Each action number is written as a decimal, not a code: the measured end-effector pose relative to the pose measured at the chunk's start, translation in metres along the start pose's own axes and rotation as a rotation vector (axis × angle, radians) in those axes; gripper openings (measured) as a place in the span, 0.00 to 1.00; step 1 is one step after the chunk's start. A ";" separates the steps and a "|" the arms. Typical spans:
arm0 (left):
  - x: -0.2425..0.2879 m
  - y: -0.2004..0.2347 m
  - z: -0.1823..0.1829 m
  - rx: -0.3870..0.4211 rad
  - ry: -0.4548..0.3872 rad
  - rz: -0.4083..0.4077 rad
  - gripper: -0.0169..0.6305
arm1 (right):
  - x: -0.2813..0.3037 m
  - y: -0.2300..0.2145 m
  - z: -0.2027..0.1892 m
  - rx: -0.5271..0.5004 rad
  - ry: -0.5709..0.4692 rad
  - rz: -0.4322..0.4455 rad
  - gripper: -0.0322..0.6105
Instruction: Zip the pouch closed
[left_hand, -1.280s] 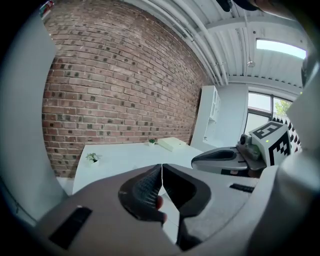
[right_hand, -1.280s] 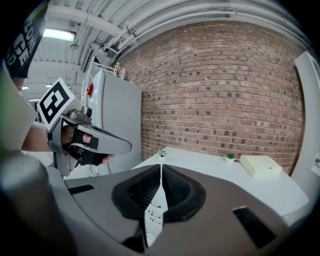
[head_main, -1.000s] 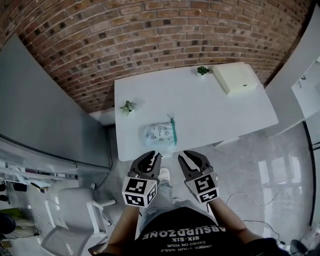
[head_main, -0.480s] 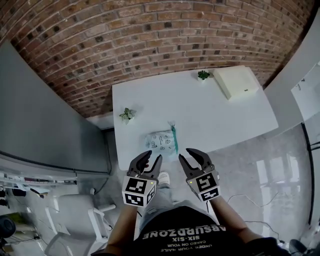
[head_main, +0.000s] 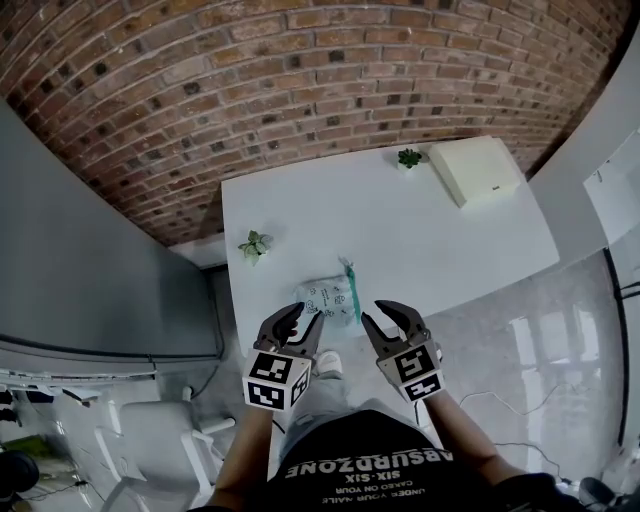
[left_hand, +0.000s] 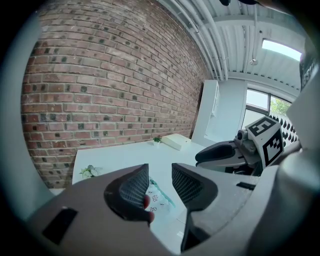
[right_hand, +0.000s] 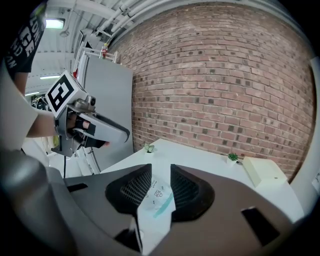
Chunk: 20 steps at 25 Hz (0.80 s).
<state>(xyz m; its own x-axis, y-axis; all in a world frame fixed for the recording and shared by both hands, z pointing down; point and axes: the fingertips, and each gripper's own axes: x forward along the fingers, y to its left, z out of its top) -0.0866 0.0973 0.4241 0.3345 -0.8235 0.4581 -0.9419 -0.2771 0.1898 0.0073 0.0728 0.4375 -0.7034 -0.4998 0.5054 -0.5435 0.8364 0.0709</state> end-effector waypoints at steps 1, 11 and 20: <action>0.004 0.003 0.000 -0.001 0.007 -0.011 0.22 | 0.005 -0.002 -0.001 0.000 0.007 0.003 0.22; 0.066 0.033 0.012 0.035 0.100 -0.151 0.22 | 0.052 -0.038 -0.008 -0.097 0.054 -0.029 0.22; 0.098 0.042 0.004 0.101 0.191 -0.241 0.22 | 0.079 -0.049 -0.023 -0.144 0.133 -0.021 0.22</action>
<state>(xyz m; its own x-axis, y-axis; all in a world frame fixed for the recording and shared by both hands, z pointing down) -0.0932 0.0031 0.4731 0.5387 -0.6233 0.5669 -0.8299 -0.5084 0.2297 -0.0112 -0.0027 0.4942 -0.6206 -0.4914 0.6110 -0.4793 0.8544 0.2004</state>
